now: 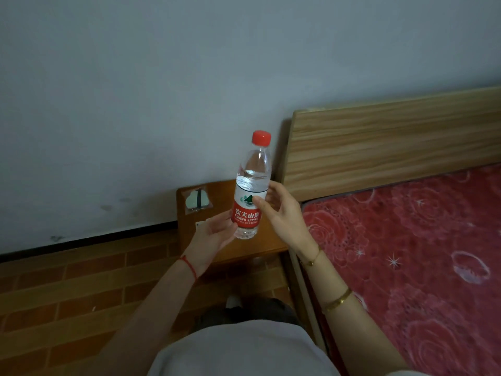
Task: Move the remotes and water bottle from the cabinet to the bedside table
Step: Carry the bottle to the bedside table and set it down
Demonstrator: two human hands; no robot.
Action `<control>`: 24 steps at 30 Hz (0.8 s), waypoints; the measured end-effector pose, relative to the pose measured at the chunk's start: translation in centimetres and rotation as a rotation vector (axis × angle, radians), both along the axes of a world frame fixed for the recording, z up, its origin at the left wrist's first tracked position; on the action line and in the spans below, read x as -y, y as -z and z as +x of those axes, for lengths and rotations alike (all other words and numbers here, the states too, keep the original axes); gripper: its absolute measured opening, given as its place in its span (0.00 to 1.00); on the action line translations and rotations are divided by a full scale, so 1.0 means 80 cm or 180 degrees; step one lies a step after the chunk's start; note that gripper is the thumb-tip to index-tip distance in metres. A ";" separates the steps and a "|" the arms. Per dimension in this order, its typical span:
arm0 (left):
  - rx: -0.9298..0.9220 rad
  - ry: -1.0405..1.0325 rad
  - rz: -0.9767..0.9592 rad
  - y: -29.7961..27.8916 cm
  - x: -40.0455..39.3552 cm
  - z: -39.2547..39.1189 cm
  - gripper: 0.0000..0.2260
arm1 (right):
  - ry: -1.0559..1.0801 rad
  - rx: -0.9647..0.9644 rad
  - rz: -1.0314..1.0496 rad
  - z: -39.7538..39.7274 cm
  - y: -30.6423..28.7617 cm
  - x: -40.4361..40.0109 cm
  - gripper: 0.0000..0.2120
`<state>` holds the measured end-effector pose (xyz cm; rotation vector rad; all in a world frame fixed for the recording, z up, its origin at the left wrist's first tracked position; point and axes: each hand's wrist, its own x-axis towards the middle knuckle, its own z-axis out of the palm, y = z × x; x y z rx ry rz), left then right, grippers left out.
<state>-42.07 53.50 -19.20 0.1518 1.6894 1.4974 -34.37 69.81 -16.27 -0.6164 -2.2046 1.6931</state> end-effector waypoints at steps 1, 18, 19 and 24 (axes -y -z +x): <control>-0.0171 0.0089 -0.0080 0.004 -0.007 -0.011 0.20 | -0.0022 0.0011 -0.0010 -0.012 0.004 -0.007 0.21; -0.0988 -0.0156 -0.0793 0.222 -0.110 -0.121 0.23 | -0.0540 0.0481 -0.0144 -0.148 0.223 -0.101 0.25; -0.0995 -0.0184 -0.0800 0.239 -0.113 -0.122 0.23 | -0.0587 0.0524 -0.0156 -0.152 0.243 -0.103 0.25; -0.0953 -0.0302 -0.0859 0.326 -0.120 -0.136 0.21 | -0.0753 0.0647 -0.0245 -0.170 0.338 -0.107 0.26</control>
